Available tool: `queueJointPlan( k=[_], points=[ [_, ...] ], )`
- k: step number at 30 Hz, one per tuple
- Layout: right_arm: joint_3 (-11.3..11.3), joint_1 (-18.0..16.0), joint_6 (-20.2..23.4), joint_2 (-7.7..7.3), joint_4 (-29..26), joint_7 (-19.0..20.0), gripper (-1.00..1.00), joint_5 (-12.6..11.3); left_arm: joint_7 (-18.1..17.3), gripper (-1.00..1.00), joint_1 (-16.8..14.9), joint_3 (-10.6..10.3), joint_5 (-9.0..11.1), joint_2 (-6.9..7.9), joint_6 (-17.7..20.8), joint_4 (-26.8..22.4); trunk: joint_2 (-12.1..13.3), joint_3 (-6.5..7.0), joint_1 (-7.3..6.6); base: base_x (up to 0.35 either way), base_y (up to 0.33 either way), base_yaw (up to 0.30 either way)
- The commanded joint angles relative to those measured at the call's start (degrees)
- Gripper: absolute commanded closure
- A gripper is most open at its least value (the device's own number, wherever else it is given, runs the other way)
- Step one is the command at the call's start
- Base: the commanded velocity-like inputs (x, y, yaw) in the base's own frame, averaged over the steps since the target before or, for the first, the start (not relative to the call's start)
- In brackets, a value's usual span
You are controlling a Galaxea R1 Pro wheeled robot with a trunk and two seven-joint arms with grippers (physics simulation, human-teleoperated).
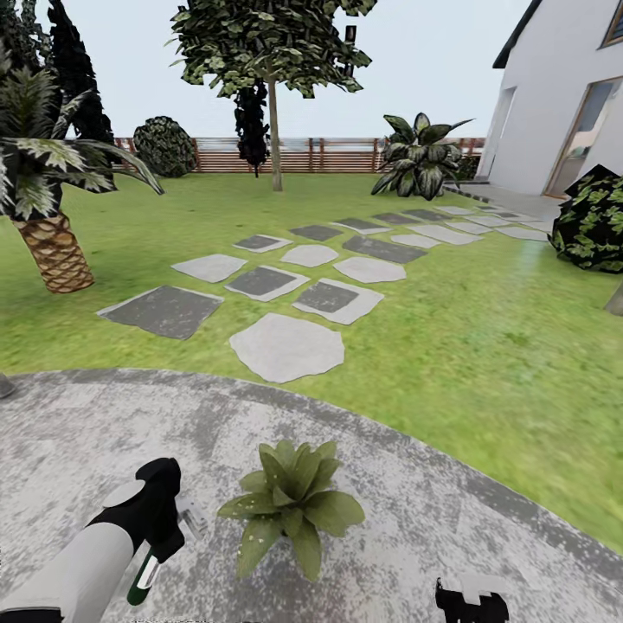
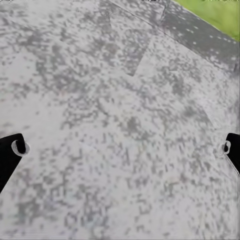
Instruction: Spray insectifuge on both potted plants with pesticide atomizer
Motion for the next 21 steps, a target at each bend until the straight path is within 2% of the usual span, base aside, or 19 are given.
queueJointPlan(
  k=[1,6,9,15,21],
  points=[
    [-0.4,0.0,-0.1,0.00,0.0,-0.2,-1.00,0.5,-0.5,1.00,-0.1,-0.1,-0.3,0.00,0.4,-0.1,0.0,-0.08,-0.01,-0.005,-0.272,0.228],
    [-0.4,0.0,-0.1,0.00,0.0,-0.2,-1.00,0.5,-0.6,1.00,-1.2,-0.1,-0.2,-0.45,1.5,-0.1,0.0,-0.20,-0.01,0.022,-0.272,0.254],
    [-0.3,0.0,-0.1,0.00,0.1,0.1,-1.00,0.7,-0.7,1.00,-1.6,-0.2,-0.1,-1.67,5.2,-0.1,0.0,-0.26,-0.01,0.158,-0.241,0.199],
    [-0.2,0.0,-0.2,0.00,0.1,0.2,-1.00,0.8,-0.8,1.00,-1.7,-0.2,-0.1,-1.99,6.1,-0.1,0.0,-0.27,-0.01,0.172,-0.223,0.021],
    [-0.3,0.0,-0.2,0.00,0.0,0.2,-1.00,0.7,-0.8,1.00,-1.8,-0.2,-0.1,-2.08,6.2,-0.1,0.0,-0.27,-0.01,-0.070,-0.268,0.000]
  ],
)
